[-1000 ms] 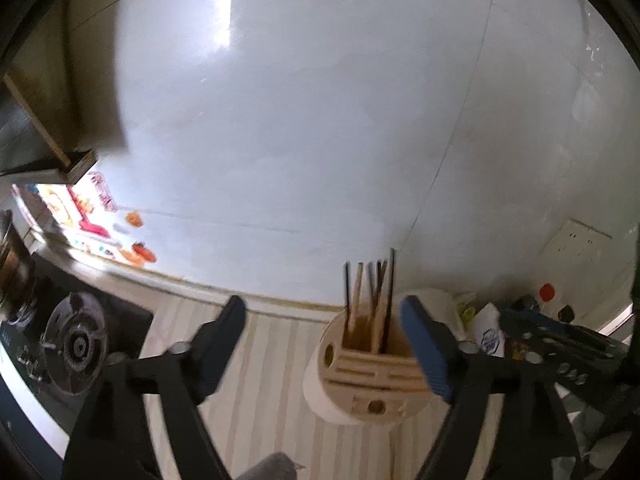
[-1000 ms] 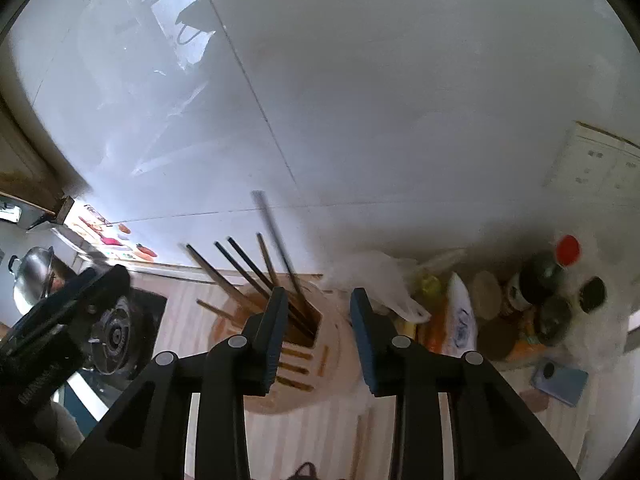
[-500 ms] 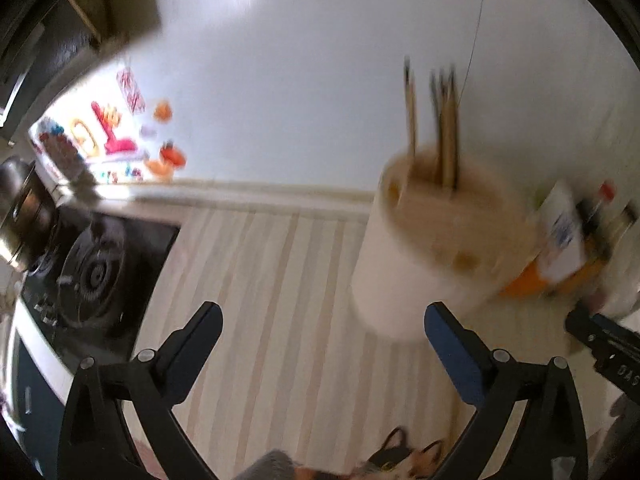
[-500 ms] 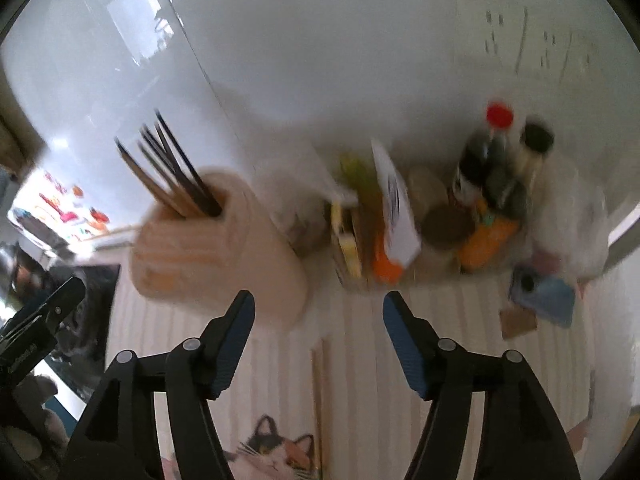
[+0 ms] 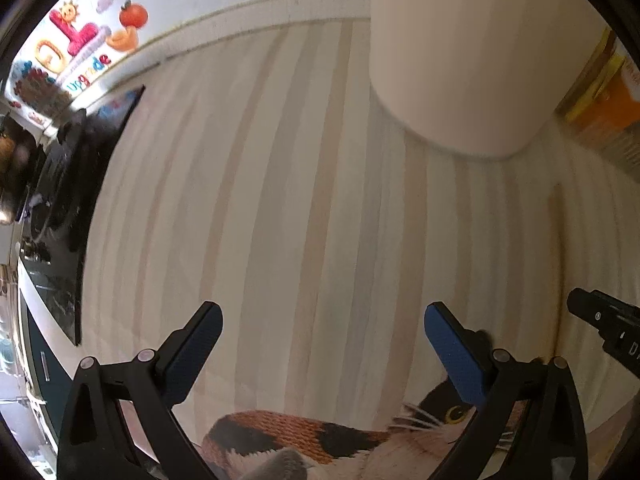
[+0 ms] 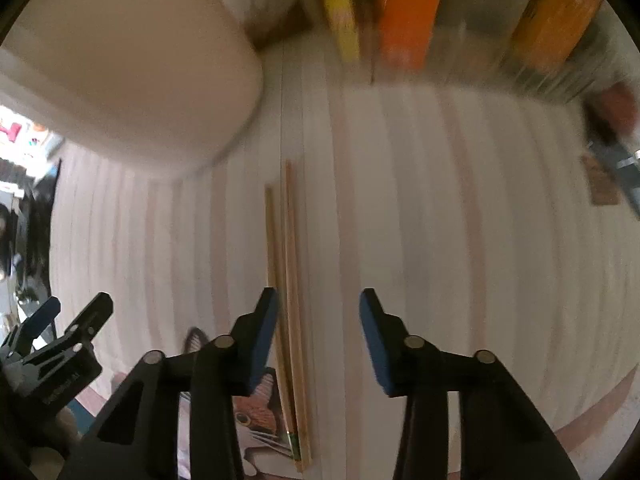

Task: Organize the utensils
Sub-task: 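Grasp a wooden chopstick with the right tool while the left tool grasps another wooden one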

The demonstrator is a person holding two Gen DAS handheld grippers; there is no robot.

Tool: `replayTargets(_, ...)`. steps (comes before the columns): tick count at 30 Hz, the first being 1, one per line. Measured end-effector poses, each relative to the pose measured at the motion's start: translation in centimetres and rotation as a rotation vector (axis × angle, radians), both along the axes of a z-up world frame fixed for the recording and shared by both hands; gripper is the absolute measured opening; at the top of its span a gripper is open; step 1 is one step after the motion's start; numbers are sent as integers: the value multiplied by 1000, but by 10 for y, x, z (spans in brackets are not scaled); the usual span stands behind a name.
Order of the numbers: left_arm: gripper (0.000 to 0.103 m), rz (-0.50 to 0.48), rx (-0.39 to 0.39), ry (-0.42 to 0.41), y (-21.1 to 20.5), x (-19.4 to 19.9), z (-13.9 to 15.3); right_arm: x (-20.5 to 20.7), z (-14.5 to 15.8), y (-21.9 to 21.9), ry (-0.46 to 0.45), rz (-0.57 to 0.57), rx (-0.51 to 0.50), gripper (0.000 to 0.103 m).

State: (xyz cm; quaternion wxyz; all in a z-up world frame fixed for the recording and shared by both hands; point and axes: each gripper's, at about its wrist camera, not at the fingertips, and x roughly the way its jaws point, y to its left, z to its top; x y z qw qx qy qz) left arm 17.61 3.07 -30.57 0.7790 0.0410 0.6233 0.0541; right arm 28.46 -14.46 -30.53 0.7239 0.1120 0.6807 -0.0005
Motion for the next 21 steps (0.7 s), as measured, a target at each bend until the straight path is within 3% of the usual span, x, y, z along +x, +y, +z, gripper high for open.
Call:
replayTargets(3, 103, 5, 7, 12, 1, 1, -5, -3, -16, 7, 36, 36, 0, 33)
replayTargets(5, 103, 2, 7, 12, -1, 3, -6, -5, -17, 13, 25, 66, -44, 20)
replayTargets(6, 103, -3, 6, 9, -4, 4, -5, -5, -18, 13, 28, 65, -59, 9)
replayTargets(7, 103, -8, 8, 5, -4, 5, -2, -5, -19, 12, 35, 61, -63, 7)
replayTargets(12, 103, -78, -11, -3, -35, 2, 6, -13, -22, -6, 51, 53, -112, 7)
replayTargets(21, 100, -235, -115, 48, -111, 1, 4, -43, -27, -90, 97, -33, -186, 7)
